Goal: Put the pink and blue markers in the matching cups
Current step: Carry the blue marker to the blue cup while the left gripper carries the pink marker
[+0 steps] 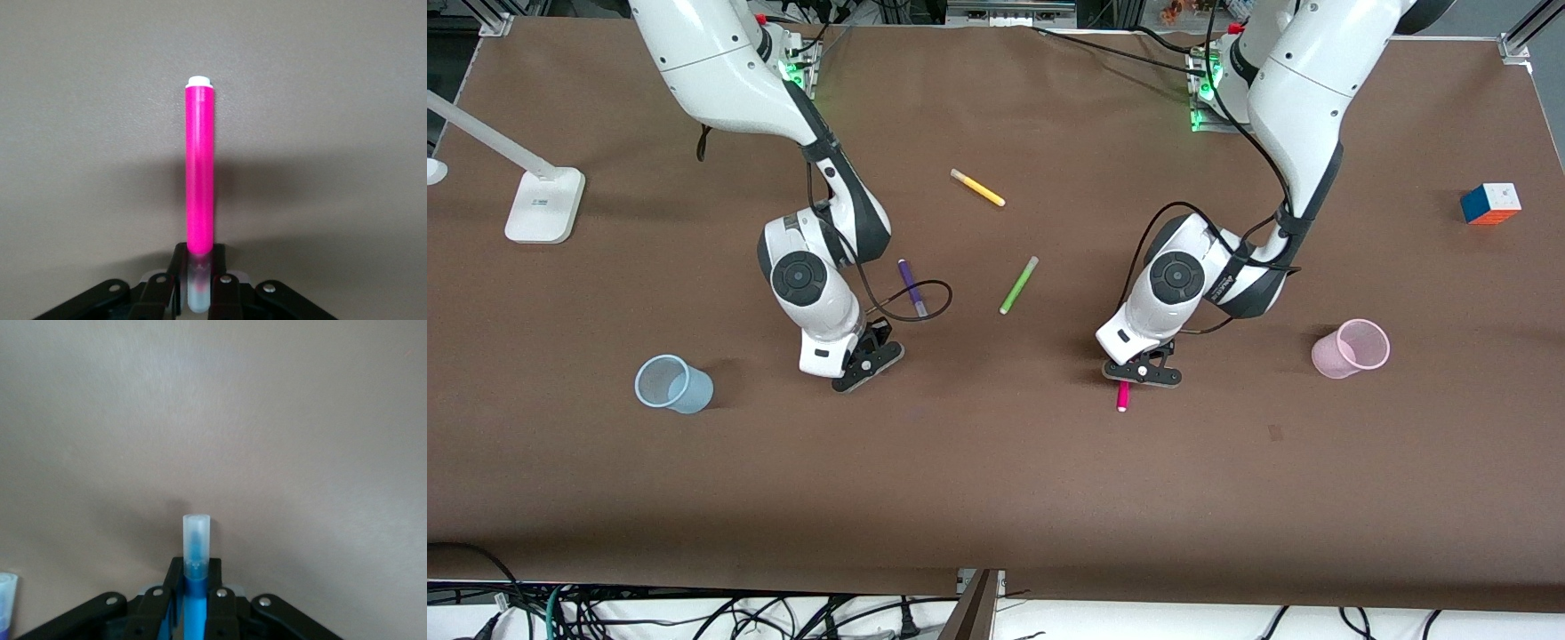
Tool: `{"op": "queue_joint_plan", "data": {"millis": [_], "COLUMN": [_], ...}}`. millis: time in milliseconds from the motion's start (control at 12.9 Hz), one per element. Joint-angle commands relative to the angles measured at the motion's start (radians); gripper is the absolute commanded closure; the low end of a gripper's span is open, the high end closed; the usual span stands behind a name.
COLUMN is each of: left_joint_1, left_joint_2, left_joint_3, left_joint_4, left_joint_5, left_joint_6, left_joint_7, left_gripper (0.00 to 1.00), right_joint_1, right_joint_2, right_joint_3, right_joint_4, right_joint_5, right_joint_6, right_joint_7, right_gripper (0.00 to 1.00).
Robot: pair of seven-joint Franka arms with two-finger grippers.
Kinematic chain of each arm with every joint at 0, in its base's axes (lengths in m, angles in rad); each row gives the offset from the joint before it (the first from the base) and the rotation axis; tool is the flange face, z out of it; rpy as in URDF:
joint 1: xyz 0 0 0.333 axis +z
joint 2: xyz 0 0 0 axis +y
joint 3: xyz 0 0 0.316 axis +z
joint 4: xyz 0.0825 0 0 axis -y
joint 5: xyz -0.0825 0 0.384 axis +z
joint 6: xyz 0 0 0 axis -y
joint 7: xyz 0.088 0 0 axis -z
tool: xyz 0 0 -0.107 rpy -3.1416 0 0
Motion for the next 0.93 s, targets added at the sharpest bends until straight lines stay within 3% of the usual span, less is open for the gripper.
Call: {"op": "queue_joint_plan", "data": {"millis": [0,232,465,620,852], "left_joint_1": [0.017,0.05,0.148,0.231,0.363], "left_joint_2": [-0.032,-0.159,-0.265,-0.272,-0.27], "left_joint_3": [0.004,0.001,0.004,0.007,0.021], "left_joint_4": [0.013,0.016,0.081,0.204,0.282], "left_joint_5": [0.009,-0.052,-0.1,-0.094,-0.033], "left_joint_6": [-0.064,-0.303,-0.604,-0.842,-0.969], "left_joint_7": [-0.004,0.118,0.372,0.575,0.879], "left_gripper": [1.0,1.0,1.0,1.0,1.0], "right_joint_1": [-0.052,-0.175,-0.265,-0.313,-0.39], "right_joint_2": [-0.078,-0.11,-0.116,-0.13,-0.13], "right_joint_3": [-0.018,-0.01,-0.024,-0.023,-0.023], "right_joint_4": [0.048,0.149,0.194,0.197,0.199], "right_joint_5": [0.01,0.041,0.178,0.249,0.347], "right_joint_6": [-0.145,-0.316,-0.387,-0.401,-0.439], "right_joint_7": [-0.156,-0.392,-0.671,-0.826,-1.026], "right_gripper": [1.0,1.0,1.0,1.0,1.0]}}
